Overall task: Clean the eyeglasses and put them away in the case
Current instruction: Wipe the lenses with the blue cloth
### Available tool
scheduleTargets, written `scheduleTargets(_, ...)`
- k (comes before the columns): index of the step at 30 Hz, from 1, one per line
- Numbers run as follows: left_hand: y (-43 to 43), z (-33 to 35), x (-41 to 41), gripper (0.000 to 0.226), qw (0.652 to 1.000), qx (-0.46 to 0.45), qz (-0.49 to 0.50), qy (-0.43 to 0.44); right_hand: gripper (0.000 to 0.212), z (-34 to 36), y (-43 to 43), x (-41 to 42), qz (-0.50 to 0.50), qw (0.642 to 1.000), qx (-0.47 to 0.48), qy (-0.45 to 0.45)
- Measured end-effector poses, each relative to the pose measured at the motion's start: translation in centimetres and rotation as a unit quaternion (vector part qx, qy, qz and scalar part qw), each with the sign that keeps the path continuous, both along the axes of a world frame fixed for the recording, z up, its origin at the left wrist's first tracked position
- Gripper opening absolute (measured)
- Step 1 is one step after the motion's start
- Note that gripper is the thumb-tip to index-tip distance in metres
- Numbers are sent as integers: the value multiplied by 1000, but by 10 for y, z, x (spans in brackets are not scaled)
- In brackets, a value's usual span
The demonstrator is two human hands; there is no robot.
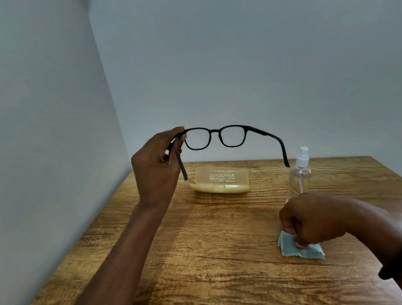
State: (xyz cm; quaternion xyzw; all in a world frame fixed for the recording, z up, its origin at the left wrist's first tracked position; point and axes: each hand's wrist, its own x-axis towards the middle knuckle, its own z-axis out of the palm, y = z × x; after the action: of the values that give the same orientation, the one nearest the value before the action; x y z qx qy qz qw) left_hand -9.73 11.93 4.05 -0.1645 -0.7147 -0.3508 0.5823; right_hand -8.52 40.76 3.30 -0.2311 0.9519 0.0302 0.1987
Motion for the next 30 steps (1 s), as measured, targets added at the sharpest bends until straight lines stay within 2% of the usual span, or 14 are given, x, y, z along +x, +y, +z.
scheduleTargets(7, 1, 1, 2, 18, 1000, 6, -8, 0, 15, 6, 5, 1, 21, 995, -96, 3)
scheduleTargets(15, 1, -2, -2, 18, 1000, 20, -24, -4, 20, 3, -5, 3, 8, 965, -238, 104)
scheduleTargets(17, 1, -3, -3, 18, 999, 23, -28, -5, 17, 2, -9, 4, -3, 953, -272, 131)
scheduleTargets(22, 1, -4, -3, 18, 999, 25, -30, -11, 26, -2, -21, 8, -37, 909, -376, 174)
scheduleTargets(30, 2, -2, -3, 18, 1000, 21, -18, -7, 32, 2, -25, 16, -96, 852, -501, 122)
